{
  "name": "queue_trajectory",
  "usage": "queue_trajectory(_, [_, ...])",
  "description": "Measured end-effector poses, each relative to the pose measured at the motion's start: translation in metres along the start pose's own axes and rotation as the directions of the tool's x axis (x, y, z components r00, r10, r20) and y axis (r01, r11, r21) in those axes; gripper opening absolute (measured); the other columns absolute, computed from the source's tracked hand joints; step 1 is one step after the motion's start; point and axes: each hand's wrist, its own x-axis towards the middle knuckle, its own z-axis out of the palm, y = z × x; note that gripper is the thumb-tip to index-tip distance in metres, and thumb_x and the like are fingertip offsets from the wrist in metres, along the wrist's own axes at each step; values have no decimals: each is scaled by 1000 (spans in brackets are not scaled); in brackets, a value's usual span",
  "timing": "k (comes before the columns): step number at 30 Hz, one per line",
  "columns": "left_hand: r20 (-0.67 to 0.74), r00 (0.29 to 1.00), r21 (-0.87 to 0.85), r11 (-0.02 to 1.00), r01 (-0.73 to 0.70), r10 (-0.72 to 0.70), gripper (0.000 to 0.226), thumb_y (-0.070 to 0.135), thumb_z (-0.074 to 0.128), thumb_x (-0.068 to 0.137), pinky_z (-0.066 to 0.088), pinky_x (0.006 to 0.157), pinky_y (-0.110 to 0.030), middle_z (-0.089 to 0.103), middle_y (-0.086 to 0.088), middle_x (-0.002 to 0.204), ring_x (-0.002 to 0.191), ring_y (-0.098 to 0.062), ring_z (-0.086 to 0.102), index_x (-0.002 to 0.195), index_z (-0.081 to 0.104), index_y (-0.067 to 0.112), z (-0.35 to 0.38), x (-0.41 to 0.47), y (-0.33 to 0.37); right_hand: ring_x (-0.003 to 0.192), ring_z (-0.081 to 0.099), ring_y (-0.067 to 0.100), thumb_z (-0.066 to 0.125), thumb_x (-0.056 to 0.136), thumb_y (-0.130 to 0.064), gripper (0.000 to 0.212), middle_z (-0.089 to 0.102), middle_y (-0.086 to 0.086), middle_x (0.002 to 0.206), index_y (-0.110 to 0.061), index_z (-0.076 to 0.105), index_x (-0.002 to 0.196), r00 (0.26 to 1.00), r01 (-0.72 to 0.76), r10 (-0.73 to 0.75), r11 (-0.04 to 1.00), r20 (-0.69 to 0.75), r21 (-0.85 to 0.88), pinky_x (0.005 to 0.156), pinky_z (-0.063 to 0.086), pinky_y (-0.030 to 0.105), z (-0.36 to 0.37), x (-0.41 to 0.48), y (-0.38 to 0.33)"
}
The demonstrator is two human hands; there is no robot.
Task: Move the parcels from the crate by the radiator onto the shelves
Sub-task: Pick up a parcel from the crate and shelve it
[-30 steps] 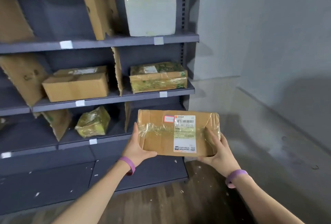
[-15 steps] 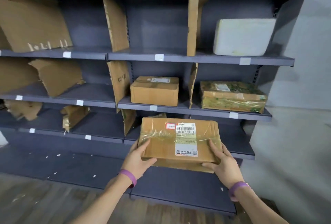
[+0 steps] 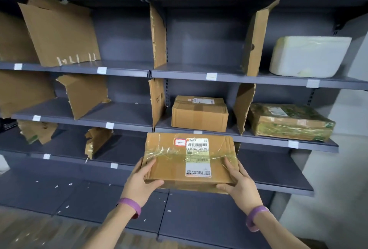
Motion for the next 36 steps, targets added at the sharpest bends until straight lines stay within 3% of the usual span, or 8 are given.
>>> queue_trajectory(5, [-24,1000,-21,1000,9,-10,71,30,77,76,35,109,-39,28,9,153,137,-18,35,138,43,41,-8,32,-8,139,34,13,80,75,-35,88,14,-18,157,-52,27,144,1000,13,-12,999,14,-38,113,34,33,13,39,-4])
queue_trajectory(10, [-79,997,-10,1000,-7,6,70,30,77,77,37,106,-35,30,15,150,134,-13,36,137,44,42,-12,65,-10,139,35,14,80,72,-42,90,14,-14,159,-56,24,142,997,75,-74,994,8,-85,111,34,31,23,84,-3])
queue_trajectory(15, [-155,987,-8,999,35,-35,69,31,80,73,39,105,-36,34,17,146,132,-13,40,132,48,47,-37,80,-27,143,25,9,80,69,-47,91,19,-11,158,-59,22,138,985,168,-166,983,37,-74,111,29,23,50,116,-18])
queue_trajectory(19, [-221,973,1,998,66,-65,67,33,80,72,38,106,-38,35,19,146,133,-13,39,128,48,53,-70,84,-45,143,28,11,79,65,-55,89,25,-10,156,-65,22,132,974,224,-221,972,45,-68,111,30,26,80,134,-44])
queue_trajectory(23, [-291,950,9,993,122,-114,68,32,81,72,38,109,-42,36,14,148,133,-17,40,127,48,55,-113,83,-72,142,27,6,76,63,-62,88,28,-7,156,-65,21,132,963,257,-249,963,98,-79,107,22,14,124,152,-83])
queue_trajectory(27, [-349,926,0,988,154,-144,68,30,82,71,37,107,-36,38,14,146,132,-13,41,129,51,49,-164,83,-116,142,28,8,77,63,-61,89,27,-3,157,-67,20,132,945,300,-290,953,153,-43,109,26,19,182,164,-130])
queue_trajectory(36, [-291,952,-20,996,90,-92,66,33,81,72,35,109,-39,38,16,146,132,-12,40,125,49,55,-281,132,-218,137,28,-3,84,63,-50,86,29,-11,154,-65,31,129,959,268,-267,963,91,3,106,20,9,310,175,-215])
